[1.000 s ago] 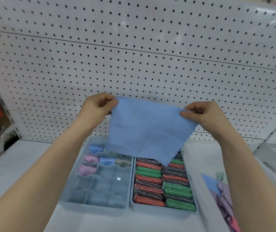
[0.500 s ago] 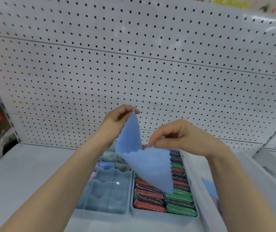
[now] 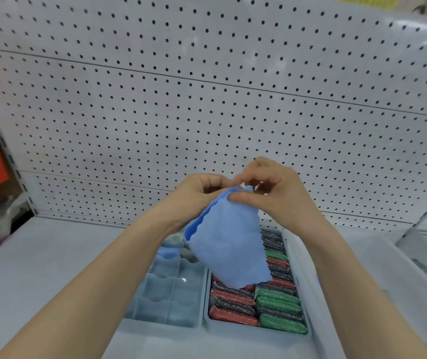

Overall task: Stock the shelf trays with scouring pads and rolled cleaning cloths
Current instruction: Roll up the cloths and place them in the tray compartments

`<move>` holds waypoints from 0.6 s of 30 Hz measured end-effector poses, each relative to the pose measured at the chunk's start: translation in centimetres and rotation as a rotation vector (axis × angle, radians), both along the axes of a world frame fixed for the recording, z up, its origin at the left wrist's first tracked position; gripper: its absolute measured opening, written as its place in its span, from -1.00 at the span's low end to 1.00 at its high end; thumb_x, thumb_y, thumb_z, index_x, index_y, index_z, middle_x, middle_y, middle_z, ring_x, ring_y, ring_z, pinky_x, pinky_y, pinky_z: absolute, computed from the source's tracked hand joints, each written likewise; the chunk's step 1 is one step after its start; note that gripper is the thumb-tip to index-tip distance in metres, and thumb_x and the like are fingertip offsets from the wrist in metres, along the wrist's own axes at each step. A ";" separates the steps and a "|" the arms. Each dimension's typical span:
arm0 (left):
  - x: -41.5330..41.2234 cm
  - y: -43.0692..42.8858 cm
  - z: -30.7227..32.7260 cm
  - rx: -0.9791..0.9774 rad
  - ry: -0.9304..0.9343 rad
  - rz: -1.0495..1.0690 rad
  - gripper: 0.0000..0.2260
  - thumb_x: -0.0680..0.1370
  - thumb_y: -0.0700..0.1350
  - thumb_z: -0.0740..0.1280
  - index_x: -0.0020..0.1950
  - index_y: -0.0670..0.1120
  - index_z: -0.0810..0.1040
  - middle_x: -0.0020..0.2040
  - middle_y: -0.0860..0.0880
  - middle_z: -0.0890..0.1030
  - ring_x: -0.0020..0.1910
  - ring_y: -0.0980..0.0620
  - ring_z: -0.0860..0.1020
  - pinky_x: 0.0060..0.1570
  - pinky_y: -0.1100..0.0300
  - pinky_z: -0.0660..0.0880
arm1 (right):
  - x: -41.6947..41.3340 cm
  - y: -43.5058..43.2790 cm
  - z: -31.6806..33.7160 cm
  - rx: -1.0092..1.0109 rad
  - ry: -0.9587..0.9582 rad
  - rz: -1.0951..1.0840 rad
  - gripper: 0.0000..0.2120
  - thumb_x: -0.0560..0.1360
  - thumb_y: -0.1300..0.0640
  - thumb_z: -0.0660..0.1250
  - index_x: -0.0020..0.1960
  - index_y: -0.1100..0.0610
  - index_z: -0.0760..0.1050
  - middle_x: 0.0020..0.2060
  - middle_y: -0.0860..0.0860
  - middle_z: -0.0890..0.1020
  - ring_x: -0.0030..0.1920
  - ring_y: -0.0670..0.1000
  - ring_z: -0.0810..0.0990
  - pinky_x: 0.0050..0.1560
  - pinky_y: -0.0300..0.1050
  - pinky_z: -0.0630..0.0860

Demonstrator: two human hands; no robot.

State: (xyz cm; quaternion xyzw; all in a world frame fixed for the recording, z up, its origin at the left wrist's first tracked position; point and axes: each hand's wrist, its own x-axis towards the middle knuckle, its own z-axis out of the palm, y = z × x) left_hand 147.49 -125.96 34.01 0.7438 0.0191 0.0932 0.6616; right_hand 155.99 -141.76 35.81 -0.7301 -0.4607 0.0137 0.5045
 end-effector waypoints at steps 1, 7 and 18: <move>0.0 0.0 0.0 0.007 0.027 -0.009 -0.83 0.55 -0.03 0.37 -0.05 -0.11 0.68 -0.25 0.00 0.67 -0.33 0.12 0.57 -0.33 0.32 0.49 | 0.1 -0.1 -0.1 0.002 0.016 0.010 -0.84 0.33 0.26 0.57 -0.16 0.06 0.67 -0.24 0.01 0.55 -0.27 0.00 0.48 -0.24 -0.22 0.42; 0.3 0.4 -0.8 -0.104 0.061 0.053 -0.69 0.63 0.14 0.15 0.17 0.05 0.60 0.04 0.04 0.70 0.01 0.04 0.66 -0.07 0.21 0.58 | 0.8 -0.3 -0.4 0.003 0.059 -0.125 -0.87 0.36 0.20 0.56 -0.25 0.06 0.62 -0.27 -0.04 0.61 -0.35 -0.08 0.46 -0.30 -0.21 0.43; 0.7 0.9 -1.6 0.296 -0.098 0.247 -0.83 0.57 -0.15 0.33 -0.03 0.11 0.67 -0.14 0.17 0.68 -0.20 0.33 0.55 -0.19 0.49 0.40 | 1.1 -0.5 -1.2 0.019 0.192 -0.188 -0.70 0.36 0.22 0.55 0.04 0.05 0.56 -0.14 0.06 0.64 -0.29 -0.03 0.62 -0.22 -0.17 0.58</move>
